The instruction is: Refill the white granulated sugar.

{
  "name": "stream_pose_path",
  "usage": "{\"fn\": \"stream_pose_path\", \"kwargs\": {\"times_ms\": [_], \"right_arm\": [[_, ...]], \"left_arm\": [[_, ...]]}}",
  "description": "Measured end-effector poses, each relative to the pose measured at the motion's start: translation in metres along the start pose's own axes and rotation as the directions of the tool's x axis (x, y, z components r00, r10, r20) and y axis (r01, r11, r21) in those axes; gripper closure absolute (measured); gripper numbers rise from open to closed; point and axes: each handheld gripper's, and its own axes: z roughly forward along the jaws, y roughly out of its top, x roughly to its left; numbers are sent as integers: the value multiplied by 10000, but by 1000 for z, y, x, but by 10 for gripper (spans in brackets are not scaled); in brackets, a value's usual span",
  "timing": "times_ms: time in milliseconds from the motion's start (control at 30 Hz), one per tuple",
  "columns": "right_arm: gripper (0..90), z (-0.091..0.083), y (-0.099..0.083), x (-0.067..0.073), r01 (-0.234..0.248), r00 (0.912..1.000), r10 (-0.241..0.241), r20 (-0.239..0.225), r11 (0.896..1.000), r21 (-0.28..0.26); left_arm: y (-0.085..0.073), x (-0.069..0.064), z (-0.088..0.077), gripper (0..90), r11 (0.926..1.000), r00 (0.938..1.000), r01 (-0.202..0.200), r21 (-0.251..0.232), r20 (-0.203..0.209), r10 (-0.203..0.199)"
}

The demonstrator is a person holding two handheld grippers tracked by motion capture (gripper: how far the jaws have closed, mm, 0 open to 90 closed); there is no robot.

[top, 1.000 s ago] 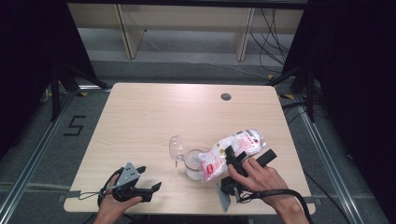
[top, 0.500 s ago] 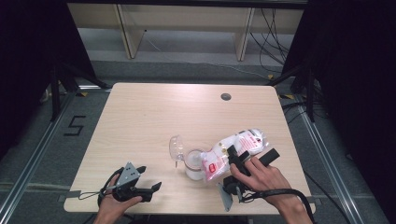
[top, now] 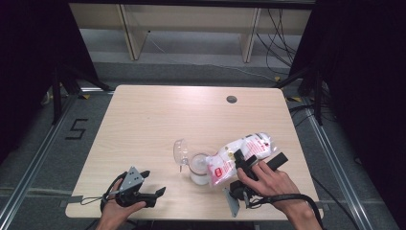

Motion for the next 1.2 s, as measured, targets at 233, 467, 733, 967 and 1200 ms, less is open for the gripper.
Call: {"fn": "stream_pose_path", "kwargs": {"times_ms": [233,467,733,967,1200], "right_arm": [[749,-2,-1,-5,709,9975,-708,56,9975,-36],[752,-3,0,-6,396,9992,-396,-55,9992,-17],[754,-2,0,-8,355,9994,-355,10,9994,-34],[755,-1,-2,-6,-32,10000,31,-22,9999,-120],[757,-1,-4,-7,41,10000,-41,-48,9999,-98]], "left_arm": [[0,-1,0,167,9997,9997,251,31,-55,-251],[0,-1,0,166,9996,9996,274,-14,-7,-274],[0,-1,0,166,9999,9999,137,-77,22,-137],[0,0,0,167,10000,10000,79,-32,17,-79],[0,-1,0,167,9998,9998,199,-28,0,-199]]}}
